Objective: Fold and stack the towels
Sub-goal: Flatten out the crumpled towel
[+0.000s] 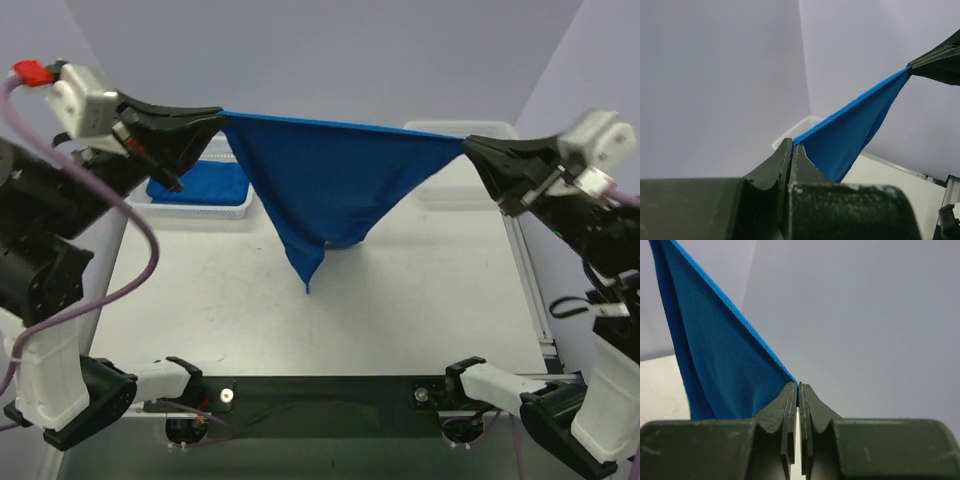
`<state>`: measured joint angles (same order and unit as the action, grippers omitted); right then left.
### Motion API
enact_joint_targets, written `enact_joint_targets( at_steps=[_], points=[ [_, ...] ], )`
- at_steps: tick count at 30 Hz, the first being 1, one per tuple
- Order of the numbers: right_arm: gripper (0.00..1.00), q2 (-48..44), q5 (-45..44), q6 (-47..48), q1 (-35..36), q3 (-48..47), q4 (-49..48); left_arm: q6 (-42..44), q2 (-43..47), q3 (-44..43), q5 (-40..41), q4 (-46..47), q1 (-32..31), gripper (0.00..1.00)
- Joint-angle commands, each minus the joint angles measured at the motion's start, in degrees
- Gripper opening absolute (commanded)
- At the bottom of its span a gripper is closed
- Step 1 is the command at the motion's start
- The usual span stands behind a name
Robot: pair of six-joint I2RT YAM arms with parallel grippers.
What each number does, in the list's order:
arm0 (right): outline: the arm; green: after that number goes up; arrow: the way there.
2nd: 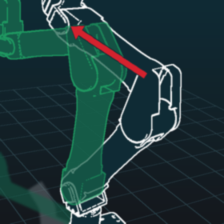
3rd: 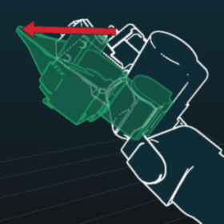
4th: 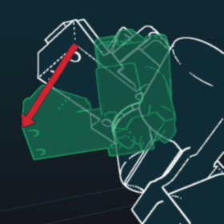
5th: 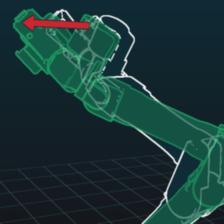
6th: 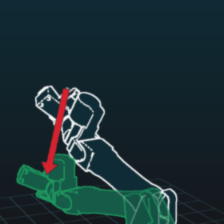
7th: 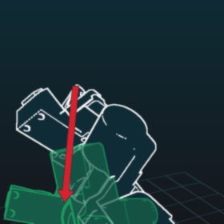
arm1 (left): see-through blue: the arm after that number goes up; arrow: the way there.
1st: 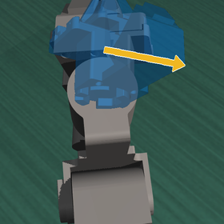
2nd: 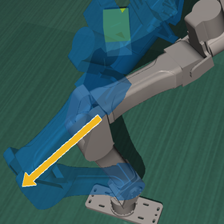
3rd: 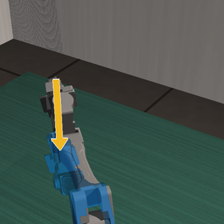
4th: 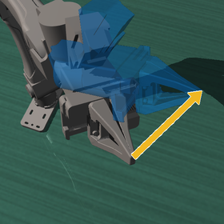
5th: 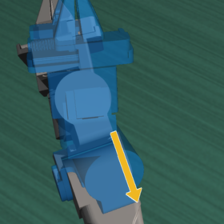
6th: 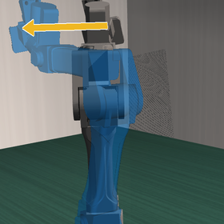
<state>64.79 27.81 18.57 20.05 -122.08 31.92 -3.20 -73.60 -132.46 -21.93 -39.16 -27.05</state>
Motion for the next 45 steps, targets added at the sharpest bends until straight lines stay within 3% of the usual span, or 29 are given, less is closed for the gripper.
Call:
enact_joint_targets(
  at_steps=[1, 11, 15, 17, 19, 20, 23, 25, 26, 29, 33, 36, 41, 45],
  points=[
    [0.00, -4.85, -9.80, 4.81, -2.39, -3.16, 0.60, 2.24, 6.89, -1.57, 7.88, 8.83, 2.70, 0.00],
    [0.00, -4.24, -3.92, -0.10, -2.39, -4.74, -4.24, -1.63, 6.73, -2.28, 4.18, 10.50, 2.97, 0.00],
    [0.00, -2.13, -0.58, -7.30, -2.39, 1.91, -4.94, -4.09, 5.58, 3.77, 2.43, 12.43, 2.88, 0.00],
    [0.01, -2.04, 2.49, -11.60, -2.39, 11.91, -7.55, -6.71, 5.66, 9.66, 1.11, 13.84, 2.88, 0.00],
    [0.11, -3.00, 3.47, -18.55, -2.47, 24.61, -13.08, -8.65, 6.01, 16.40, -1.61, 17.00, 2.62, 0.00],
    [0.28, -3.53, 2.52, -21.09, -2.39, 28.79, -15.03, -10.84, 6.19, 18.80, -2.06, 18.23, 2.35, 0.00],
    [0.54, -5.64, -0.12, -28.23, -2.30, 42.57, -18.91, -13.93, 6.80, 29.84, -2.68, 21.75, -1.50, 0.00],
    [0.60, -7.30, -2.93, -30.60, -2.12, 48.32, -19.09, -14.03, 6.89, 36.81, 1.60, 24.30, -6.06, 0.00],
    [0.66, -7.84, -3.37, -30.96, -1.95, 53.21, -19.09, -13.85, 6.63, 43.19, 3.11, 25.17, -11.39, 0.00],
    [0.67, -10.73, -5.22, -31.40, -1.42, 61.31, -16.64, -17.78, 2.44, 54.01, 5.84, 30.44, -18.01, 0.00],
    [0.67, -15.39, -9.17, -33.68, -0.72, 70.45, -14.35, -21.93, -5.48, 61.25, 8.05, 38.26, -22.25, 0.00],
    [0.67, -17.68, -8.57, -36.14, 0.50, 75.04, -14.34, -22.81, -12.67, 61.54, 9.27, 40.92, -22.70, 0.00],
    [0.67, -19.71, -15.58, -39.92, 6.04, 83.14, -14.69, -22.64, -23.66, 56.36, 10.60, 39.24, -22.08, 0.00],
    [0.64, -19.45, -16.21, -46.66, 9.73, 88.06, -18.20, -24.04, -29.56, 52.23, 9.37, 37.14, -20.86, 0.00]
  ],
)
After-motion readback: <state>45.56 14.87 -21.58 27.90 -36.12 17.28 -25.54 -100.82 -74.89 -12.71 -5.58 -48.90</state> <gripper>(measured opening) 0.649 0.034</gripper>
